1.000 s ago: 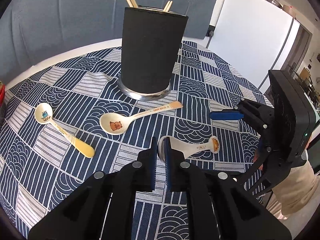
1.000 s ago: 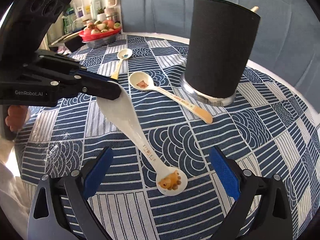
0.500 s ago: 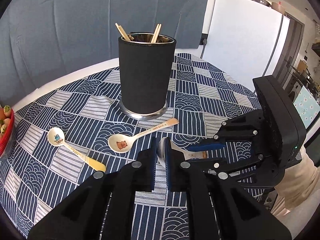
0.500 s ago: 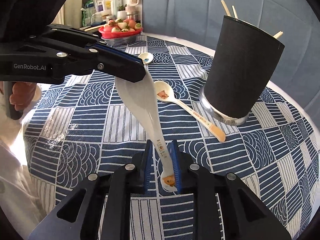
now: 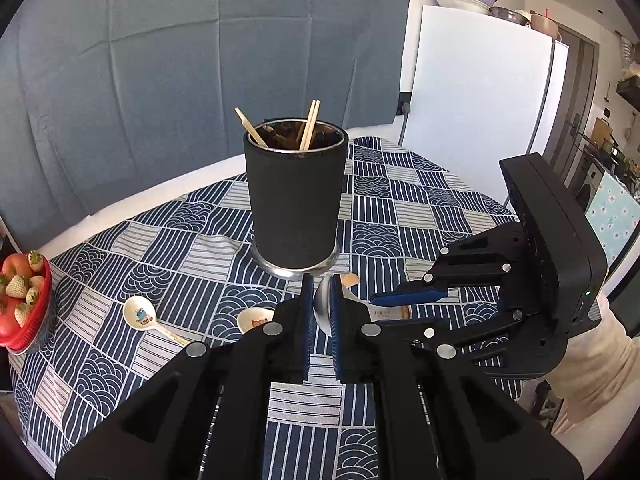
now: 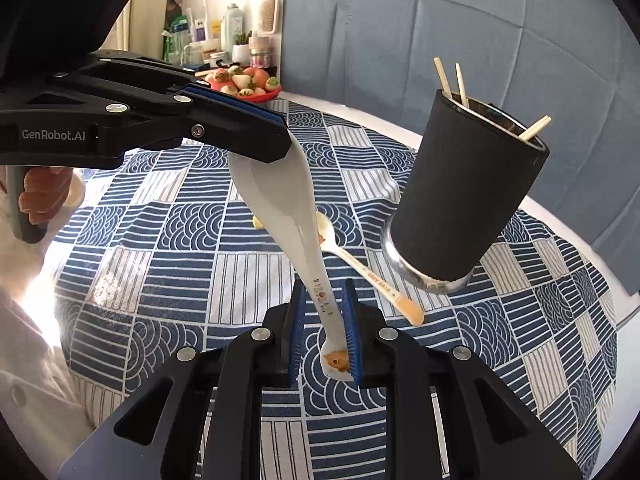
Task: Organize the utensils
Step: 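Lift the white spoon upright with the right tool over the black holder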
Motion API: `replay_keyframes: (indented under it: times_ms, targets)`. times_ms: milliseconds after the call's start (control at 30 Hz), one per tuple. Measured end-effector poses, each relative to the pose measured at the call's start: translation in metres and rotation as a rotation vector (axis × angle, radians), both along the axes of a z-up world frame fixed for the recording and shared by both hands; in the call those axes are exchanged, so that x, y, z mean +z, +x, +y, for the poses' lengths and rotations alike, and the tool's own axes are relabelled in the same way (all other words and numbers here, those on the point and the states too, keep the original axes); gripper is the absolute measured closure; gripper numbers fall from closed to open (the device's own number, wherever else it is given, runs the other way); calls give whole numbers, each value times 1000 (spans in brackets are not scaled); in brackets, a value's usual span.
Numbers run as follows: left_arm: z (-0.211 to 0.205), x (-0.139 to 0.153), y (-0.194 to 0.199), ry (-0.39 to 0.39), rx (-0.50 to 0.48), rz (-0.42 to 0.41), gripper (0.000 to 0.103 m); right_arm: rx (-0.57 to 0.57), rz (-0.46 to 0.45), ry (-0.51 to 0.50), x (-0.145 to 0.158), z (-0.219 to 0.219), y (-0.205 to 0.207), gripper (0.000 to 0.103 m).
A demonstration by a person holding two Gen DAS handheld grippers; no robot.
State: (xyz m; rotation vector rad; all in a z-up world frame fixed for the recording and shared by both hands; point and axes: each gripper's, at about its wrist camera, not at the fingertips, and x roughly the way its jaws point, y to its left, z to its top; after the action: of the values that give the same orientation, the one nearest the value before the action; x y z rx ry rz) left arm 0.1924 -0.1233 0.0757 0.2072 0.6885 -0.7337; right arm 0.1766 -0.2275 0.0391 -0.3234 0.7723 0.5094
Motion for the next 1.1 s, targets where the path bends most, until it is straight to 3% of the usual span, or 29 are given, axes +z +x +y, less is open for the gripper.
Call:
replay_keyframes:
  times_ms: [667,1100]
  targets:
    - [9,84,-2,-42,19,-215,94,-7,-221,-17,79,11,17,86]
    - [-7,122,9,-38,19,-300,94,-22,-318,-2,113,7,36,87]
